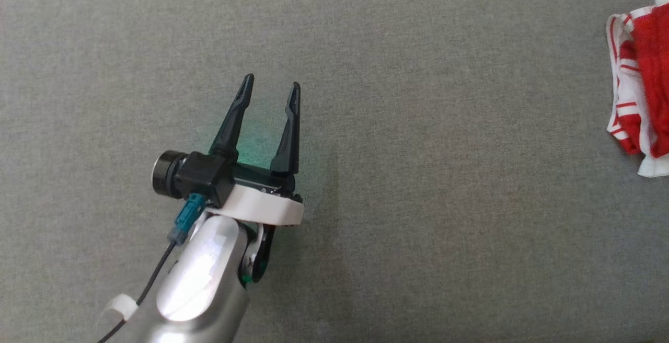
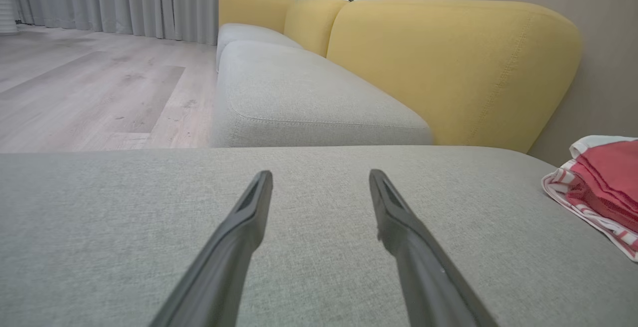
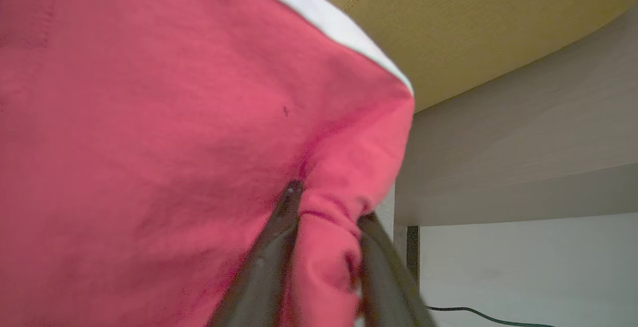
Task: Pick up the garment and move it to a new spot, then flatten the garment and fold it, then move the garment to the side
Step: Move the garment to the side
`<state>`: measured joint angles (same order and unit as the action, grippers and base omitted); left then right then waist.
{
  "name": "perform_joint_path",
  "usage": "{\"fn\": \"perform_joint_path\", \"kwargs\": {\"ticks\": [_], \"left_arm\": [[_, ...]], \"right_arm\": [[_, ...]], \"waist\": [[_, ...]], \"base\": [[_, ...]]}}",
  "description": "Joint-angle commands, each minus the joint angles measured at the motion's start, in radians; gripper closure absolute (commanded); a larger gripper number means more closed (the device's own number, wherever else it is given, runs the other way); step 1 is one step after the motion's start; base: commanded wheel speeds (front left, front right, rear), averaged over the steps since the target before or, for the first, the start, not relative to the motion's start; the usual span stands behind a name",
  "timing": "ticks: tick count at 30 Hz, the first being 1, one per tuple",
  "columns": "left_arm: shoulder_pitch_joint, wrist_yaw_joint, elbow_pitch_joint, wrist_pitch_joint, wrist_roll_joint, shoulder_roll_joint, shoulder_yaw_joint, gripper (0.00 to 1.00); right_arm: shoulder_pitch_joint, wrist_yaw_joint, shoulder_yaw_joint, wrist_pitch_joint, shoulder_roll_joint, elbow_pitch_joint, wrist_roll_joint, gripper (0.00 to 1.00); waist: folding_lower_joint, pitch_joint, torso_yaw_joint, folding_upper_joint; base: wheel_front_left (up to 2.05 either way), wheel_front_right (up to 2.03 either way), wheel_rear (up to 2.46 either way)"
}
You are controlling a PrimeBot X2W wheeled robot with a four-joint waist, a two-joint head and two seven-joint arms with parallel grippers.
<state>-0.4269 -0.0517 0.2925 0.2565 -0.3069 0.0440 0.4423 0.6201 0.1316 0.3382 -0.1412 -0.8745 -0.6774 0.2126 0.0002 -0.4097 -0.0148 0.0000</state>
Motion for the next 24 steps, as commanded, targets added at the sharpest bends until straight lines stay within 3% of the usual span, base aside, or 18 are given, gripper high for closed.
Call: {"fn": "perform_joint_path", "kwargs": {"ticks": [1, 11, 12, 17, 24], "left_arm": [[-0.021, 0.002, -0.022, 0.005, 0.006, 0.006, -0.04, 0.0], [0.042, -0.004, -0.013, 0.005, 0.0, 0.006, -0.068, 0.0], [0.065, -0.007, -0.014, 0.005, 0.005, 0.006, -0.085, 0.0], [0.114, -0.006, -0.022, 0.005, 0.026, 0.006, -0.127, 0.0], [0.179, 0.001, -0.042, 0.005, 0.036, 0.006, -0.162, 0.0]], "right_arm": [[-0.046, -0.001, -0.031, 0.003, -0.023, 0.009, -0.013, 0.0], [-0.045, -0.001, -0.137, 0.012, 0.082, 0.114, -0.126, 0.0], [-0.042, -0.001, -0.167, 0.025, 0.14, 0.167, -0.166, 0.0], [-0.074, -0.001, -0.222, 0.087, 0.313, 0.3, -0.202, 0.0], [-0.223, -0.001, -0.345, 0.23, 0.579, 0.456, -0.147, 0.0]], "waist": [[-0.0002, 0.018, 0.002, 0.0], [-0.0002, 0.168, 0.004, 0.0], [-0.0002, 0.203, 0.001, 0.0], [-0.0002, 0.283, 0.008, 0.0], [-0.0002, 0.343, 0.034, 0.0]], "base": [[0.0, 0.0, 0.0], [0.0, 0.0, 0.0], [0.0, 0.0, 0.0], [0.0, 0.0, 0.0], [0.0, 0.0, 0.0]]}}
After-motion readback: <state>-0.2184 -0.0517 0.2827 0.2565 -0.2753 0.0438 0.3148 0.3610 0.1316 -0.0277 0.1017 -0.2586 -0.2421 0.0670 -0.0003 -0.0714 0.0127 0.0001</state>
